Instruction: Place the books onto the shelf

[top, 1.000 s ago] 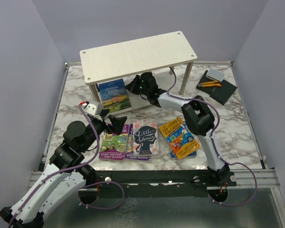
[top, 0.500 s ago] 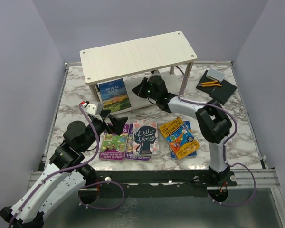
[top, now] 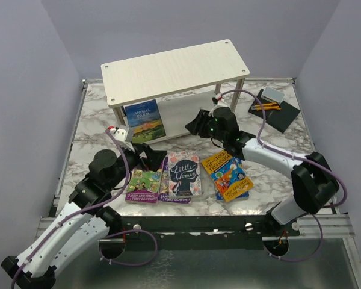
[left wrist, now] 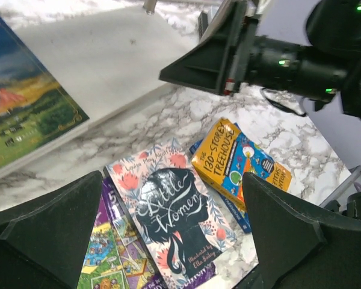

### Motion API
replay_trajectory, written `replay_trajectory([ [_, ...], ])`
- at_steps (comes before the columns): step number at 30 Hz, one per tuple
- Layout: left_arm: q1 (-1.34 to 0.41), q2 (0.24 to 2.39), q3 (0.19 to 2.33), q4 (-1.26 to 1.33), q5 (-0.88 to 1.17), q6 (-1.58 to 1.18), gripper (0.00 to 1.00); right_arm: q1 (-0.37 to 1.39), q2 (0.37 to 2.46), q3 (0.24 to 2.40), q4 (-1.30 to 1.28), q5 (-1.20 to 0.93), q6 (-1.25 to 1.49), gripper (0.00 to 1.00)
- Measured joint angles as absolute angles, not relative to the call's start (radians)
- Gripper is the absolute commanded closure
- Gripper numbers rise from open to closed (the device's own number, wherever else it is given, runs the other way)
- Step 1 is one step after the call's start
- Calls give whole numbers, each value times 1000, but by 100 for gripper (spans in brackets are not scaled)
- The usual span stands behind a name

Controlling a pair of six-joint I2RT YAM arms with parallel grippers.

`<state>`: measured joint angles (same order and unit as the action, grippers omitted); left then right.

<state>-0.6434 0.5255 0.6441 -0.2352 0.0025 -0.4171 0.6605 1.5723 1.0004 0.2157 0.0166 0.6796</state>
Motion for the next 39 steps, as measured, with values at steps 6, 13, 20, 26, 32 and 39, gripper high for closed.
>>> replay_trajectory([
  [6, -643, 625, 595, -236, 9, -511, 1, 659, 1425, 892, 77, -13, 643, 35],
  [13, -643, 773, 503, -226, 62, -603, 1, 659, 1287, 714, -6, -153, 638, 29],
  [20, -643, 913, 418, -111, 151, -697, 7, 663, 1258, 566, -7, -308, 689, 28],
  [26, -643, 1002, 381, -17, 199, -744, 21, 714, 1271, 529, 27, -349, 738, 28],
  [32, -644, 1069, 375, 35, 202, -761, 42, 739, 1292, 496, 72, -346, 794, 28],
  [39, -650, 1101, 360, 71, 201, -771, 58, 741, 1313, 487, 126, -320, 847, 28],
])
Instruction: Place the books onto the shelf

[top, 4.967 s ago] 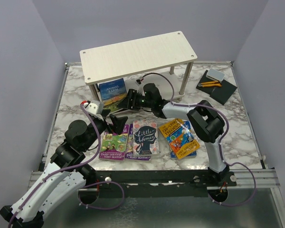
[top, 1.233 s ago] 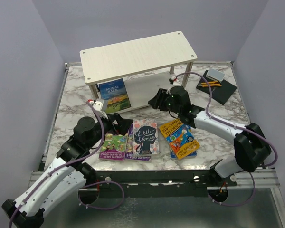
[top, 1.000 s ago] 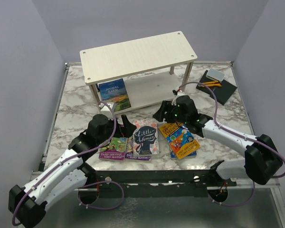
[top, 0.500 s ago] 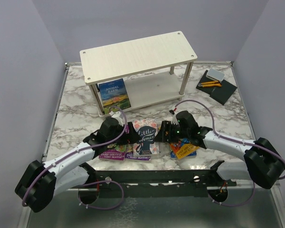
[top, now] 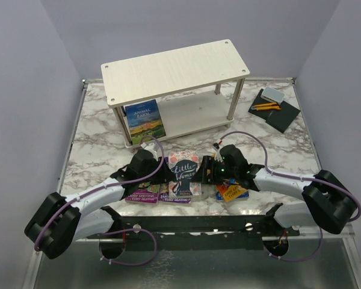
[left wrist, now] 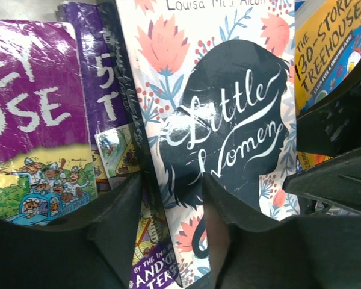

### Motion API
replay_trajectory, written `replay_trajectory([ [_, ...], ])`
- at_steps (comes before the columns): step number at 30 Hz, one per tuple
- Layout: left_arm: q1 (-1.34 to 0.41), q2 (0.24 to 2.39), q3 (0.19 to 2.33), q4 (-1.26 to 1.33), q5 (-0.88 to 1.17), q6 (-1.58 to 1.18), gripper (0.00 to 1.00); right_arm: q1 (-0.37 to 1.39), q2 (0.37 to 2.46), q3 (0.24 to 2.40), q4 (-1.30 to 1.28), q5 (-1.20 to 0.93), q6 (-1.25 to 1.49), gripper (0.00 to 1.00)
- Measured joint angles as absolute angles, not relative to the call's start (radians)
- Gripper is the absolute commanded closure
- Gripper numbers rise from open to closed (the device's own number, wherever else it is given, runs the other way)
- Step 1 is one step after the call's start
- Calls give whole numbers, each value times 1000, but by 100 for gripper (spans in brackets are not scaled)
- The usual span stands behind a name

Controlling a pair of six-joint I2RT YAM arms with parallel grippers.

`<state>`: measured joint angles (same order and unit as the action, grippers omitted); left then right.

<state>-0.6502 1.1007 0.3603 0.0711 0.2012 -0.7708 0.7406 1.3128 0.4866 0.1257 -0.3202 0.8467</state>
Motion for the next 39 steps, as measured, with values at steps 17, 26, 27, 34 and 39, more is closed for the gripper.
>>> replay_trajectory([
  [17, -649, 1110, 328, 135, 183, -787, 79, 745, 1423, 479, 273, -331, 925, 32],
  [26, -649, 1100, 313, 157, 179, -792, 79, 748, 1419, 482, 255, -313, 915, 32],
  [27, -649, 1099, 312, 156, 178, -792, 79, 749, 1414, 486, 240, -302, 908, 32],
  [34, -650, 1081, 312, 142, 172, -791, 79, 749, 1377, 500, 143, -185, 866, 31],
  [39, -650, 1077, 312, 139, 171, -791, 79, 752, 1404, 498, 174, -187, 869, 33],
])
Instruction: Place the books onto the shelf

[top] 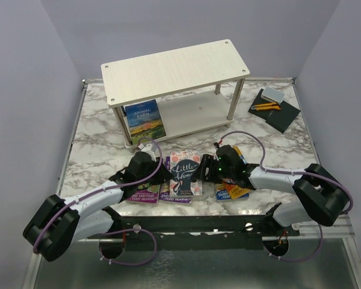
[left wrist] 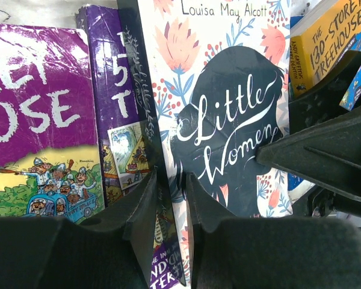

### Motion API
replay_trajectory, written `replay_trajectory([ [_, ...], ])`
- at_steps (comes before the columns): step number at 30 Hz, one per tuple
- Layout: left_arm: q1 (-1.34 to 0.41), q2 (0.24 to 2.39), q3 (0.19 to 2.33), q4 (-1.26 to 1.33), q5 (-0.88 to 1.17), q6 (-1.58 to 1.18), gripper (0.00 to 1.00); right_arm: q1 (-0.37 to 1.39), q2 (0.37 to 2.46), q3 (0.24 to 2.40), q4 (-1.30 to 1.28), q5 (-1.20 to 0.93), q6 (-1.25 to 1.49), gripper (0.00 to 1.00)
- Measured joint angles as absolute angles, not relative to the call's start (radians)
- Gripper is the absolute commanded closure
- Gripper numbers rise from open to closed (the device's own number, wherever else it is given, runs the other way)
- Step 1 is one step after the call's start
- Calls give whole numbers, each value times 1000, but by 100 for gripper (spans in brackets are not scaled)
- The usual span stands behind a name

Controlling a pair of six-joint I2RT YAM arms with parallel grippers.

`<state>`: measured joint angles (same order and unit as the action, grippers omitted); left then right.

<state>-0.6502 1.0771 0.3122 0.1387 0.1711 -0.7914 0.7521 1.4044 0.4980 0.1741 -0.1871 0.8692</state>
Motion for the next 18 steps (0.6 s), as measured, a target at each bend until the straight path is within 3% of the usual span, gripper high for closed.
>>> replay_trajectory([
  [9, -650, 1078, 312, 140, 172, -791, 83, 752, 1425, 454, 289, -243, 893, 39],
  [18, -655, 1087, 313, 152, 172, -791, 84, 752, 1324, 402, 290, -256, 897, 60],
])
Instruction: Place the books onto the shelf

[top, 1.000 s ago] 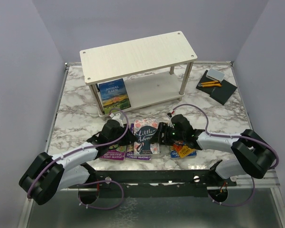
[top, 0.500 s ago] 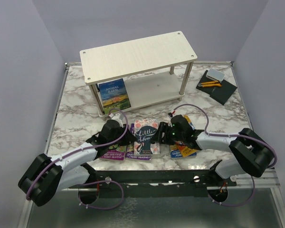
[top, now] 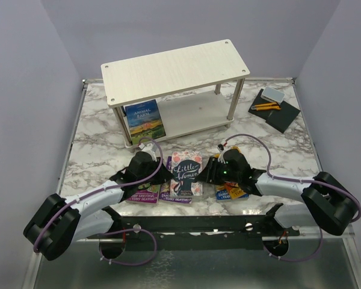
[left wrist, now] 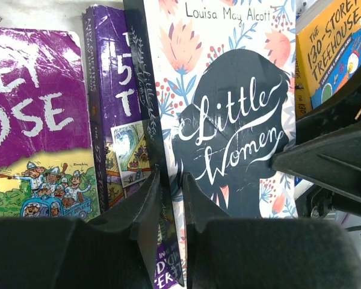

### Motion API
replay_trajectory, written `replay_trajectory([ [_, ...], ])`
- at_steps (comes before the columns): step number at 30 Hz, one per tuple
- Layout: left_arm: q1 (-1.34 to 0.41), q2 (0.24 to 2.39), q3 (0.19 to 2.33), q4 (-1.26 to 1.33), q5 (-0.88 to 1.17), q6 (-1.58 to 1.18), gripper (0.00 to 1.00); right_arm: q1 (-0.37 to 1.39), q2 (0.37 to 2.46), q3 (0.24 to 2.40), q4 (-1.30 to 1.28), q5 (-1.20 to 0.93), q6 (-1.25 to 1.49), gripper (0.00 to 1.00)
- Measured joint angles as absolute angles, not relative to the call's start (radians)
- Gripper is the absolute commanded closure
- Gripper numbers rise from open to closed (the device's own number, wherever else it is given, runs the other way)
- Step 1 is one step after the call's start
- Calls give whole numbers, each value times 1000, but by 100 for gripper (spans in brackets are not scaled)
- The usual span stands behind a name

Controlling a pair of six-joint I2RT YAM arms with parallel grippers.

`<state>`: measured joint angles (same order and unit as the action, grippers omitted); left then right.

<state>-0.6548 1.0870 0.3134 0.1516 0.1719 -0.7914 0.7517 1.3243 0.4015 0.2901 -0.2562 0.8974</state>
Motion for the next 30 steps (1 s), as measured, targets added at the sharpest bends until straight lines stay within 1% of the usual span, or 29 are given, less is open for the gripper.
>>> replay_trajectory([
  [4, -655, 1088, 314, 155, 172, -791, 84, 751, 1269, 380, 289, -252, 898, 70],
  [5, -656, 1089, 313, 156, 172, -791, 84, 751, 1258, 375, 290, -252, 899, 71],
  [10, -657, 1090, 314, 159, 172, -791, 84, 752, 1230, 363, 298, -253, 908, 69],
  [16, -657, 1090, 314, 163, 176, -788, 85, 752, 1225, 354, 326, -260, 916, 57],
  [18, -657, 1092, 314, 167, 179, -788, 86, 752, 1233, 353, 342, -267, 918, 57],
  [20, -657, 1097, 313, 174, 183, -786, 86, 751, 1245, 352, 355, -271, 921, 60],
  [24, -657, 1108, 312, 191, 186, -785, 87, 750, 1269, 348, 380, -274, 928, 60],
  [25, -657, 1110, 312, 196, 186, -785, 87, 749, 1272, 348, 385, -276, 928, 62],
  [28, -657, 1116, 312, 206, 187, -785, 87, 749, 1274, 348, 404, -279, 935, 74],
  [30, -657, 1117, 311, 209, 187, -785, 87, 749, 1274, 347, 417, -284, 941, 89],
])
